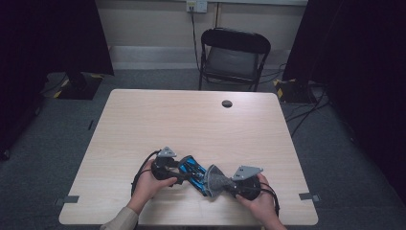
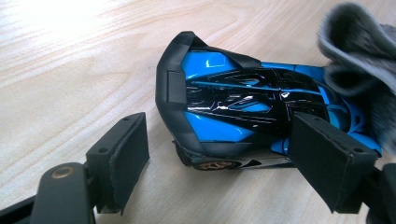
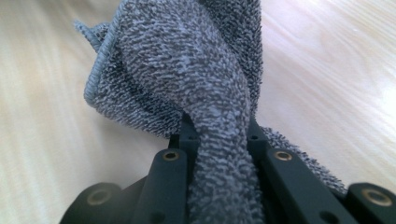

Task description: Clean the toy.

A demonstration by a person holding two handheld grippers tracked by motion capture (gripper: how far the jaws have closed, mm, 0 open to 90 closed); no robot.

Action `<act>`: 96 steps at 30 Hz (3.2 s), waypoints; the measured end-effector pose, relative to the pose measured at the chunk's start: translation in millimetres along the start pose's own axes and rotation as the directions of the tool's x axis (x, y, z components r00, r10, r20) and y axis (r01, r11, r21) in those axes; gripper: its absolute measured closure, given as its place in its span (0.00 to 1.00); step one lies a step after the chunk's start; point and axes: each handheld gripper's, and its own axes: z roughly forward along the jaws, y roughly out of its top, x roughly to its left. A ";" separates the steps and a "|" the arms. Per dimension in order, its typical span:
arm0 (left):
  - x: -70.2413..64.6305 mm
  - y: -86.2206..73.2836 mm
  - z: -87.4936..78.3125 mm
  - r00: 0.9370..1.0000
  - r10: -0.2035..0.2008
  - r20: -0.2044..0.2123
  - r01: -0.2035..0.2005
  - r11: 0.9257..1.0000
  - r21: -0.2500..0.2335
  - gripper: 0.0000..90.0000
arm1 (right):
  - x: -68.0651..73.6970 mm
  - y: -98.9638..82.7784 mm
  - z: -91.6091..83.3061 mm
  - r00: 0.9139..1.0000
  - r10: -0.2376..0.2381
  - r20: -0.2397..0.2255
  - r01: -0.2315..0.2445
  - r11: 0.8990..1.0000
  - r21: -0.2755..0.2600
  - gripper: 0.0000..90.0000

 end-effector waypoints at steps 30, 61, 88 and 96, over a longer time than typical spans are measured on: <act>-0.5 1.1 -0.7 1.000 0.011 -0.004 -0.010 1.000 0.010 0.23 | 33.6 -3.2 -11.0 0.992 -0.082 -0.096 0.088 0.994 0.065 0.85; -0.1 0.2 0.1 1.000 0.001 0.004 -0.001 1.000 0.004 0.23 | 5.3 -1.1 -29.1 0.999 0.020 -0.033 -0.020 1.000 0.002 0.84; -0.9 -0.7 -0.3 1.000 0.002 0.009 -0.002 1.000 -0.004 0.26 | 2.7 0.0 -5.8 1.000 0.015 0.023 -0.016 0.999 0.034 0.84; -1.0 -0.4 -0.6 1.000 0.007 0.008 -0.007 1.000 -0.002 0.26 | -4.7 0.1 -3.1 0.999 0.032 0.038 -0.034 0.999 0.029 0.84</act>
